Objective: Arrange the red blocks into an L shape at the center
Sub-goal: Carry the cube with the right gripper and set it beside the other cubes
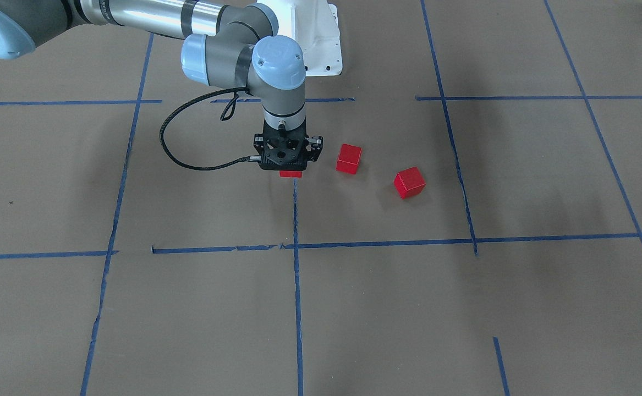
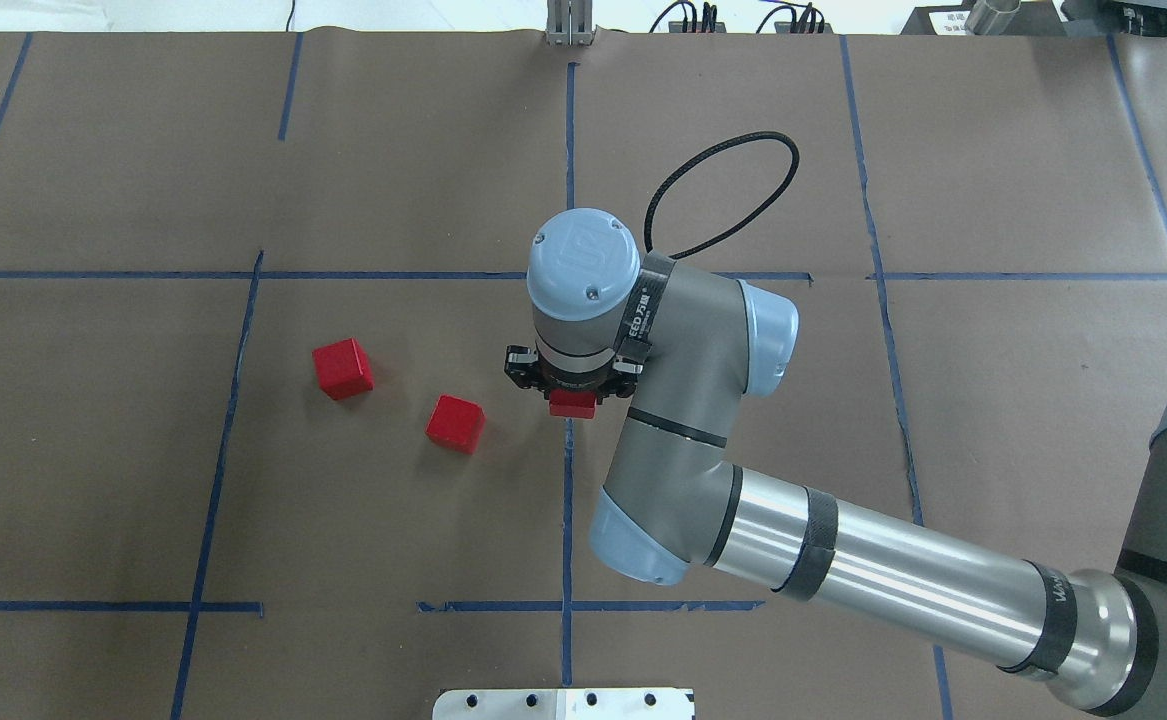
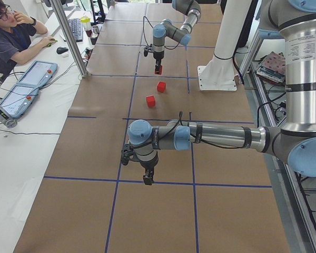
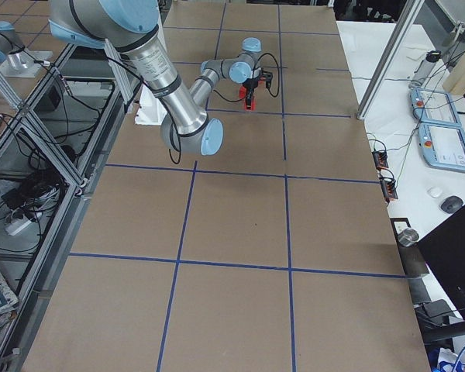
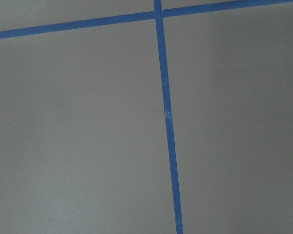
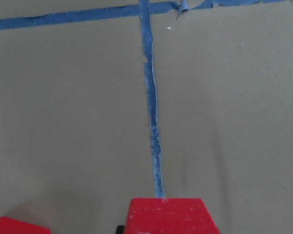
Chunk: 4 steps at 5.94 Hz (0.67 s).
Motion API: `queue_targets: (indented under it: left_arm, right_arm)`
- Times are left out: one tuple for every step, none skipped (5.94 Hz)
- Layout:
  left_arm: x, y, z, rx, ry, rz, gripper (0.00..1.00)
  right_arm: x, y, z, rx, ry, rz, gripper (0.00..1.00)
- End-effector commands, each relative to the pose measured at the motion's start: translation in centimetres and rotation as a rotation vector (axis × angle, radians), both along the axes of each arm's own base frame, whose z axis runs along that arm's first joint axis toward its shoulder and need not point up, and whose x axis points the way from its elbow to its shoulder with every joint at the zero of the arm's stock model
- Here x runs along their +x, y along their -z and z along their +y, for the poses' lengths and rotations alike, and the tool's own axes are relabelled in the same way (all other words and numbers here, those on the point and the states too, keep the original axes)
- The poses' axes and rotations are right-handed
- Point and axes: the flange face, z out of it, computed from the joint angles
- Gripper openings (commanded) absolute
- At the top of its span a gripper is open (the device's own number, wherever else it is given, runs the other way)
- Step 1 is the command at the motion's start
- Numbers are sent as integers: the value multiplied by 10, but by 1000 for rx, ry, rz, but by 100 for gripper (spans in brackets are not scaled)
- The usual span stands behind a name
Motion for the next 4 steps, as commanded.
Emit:
queue_targets:
  left_arm:
    - [0, 0, 0, 0, -1, 0, 100]
    - [0, -1, 0, -1, -1, 0, 100]
    - [0, -1, 0, -4, -1, 0, 100]
    - [0, -2, 0, -7, 0, -1, 100]
  right_arm:
    - [-14, -6, 9, 7, 4, 22, 39]
    - [-18, -8, 15, 10, 9, 27, 48]
    - [-21, -11, 20, 9, 19, 30, 56]
    - [-23, -13, 22, 10, 25, 34, 60]
